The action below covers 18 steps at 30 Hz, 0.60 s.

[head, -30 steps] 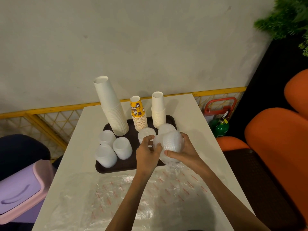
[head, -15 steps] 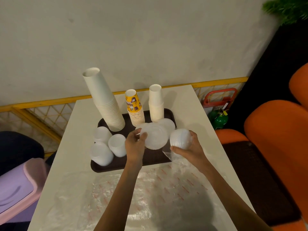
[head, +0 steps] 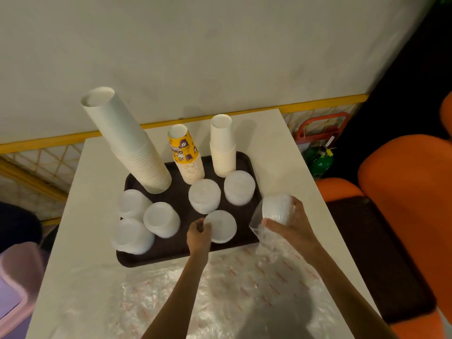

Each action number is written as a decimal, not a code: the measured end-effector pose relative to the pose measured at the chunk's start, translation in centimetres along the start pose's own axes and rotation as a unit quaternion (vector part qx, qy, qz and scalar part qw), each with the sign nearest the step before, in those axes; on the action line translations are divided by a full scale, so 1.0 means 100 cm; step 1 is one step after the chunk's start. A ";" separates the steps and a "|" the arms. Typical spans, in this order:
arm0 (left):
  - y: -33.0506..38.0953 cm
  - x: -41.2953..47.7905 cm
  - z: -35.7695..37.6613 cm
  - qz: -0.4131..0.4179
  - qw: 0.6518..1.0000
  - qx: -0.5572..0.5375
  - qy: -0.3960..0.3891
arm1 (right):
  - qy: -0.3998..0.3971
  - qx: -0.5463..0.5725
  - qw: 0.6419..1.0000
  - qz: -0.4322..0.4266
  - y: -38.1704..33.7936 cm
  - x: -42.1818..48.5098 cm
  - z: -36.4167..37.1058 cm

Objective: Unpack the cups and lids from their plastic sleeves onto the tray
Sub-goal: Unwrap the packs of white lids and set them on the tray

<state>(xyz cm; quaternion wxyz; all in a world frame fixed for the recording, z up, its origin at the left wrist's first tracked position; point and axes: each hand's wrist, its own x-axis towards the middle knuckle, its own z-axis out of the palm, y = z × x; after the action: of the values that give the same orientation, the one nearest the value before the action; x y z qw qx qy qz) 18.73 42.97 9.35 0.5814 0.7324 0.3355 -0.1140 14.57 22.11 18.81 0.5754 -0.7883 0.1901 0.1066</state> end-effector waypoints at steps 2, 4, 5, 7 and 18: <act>-0.003 0.002 0.006 0.037 0.996 0.078 0.010 | 0.005 -0.004 1.000 -0.001 0.000 0.005 0.001; -0.009 -0.001 0.011 0.081 0.982 0.167 0.024 | 0.009 -0.007 1.000 0.008 0.001 0.008 0.005; -0.012 -0.004 0.014 0.100 0.973 0.208 0.027 | 0.022 -0.010 1.000 0.013 0.002 0.011 0.006; -0.019 -0.010 0.020 0.128 0.952 0.277 0.029 | 0.044 -0.029 0.998 0.021 0.004 0.015 0.011; -0.022 -0.012 0.047 0.146 0.919 0.356 0.091 | 0.047 -0.038 0.997 0.039 0.009 0.016 0.015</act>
<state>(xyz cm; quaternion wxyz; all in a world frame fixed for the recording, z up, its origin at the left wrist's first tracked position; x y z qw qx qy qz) 17.52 38.43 6.94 0.2599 0.9390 0.2133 -0.0723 15.74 23.02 16.93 0.5309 -0.8057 0.2433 0.0991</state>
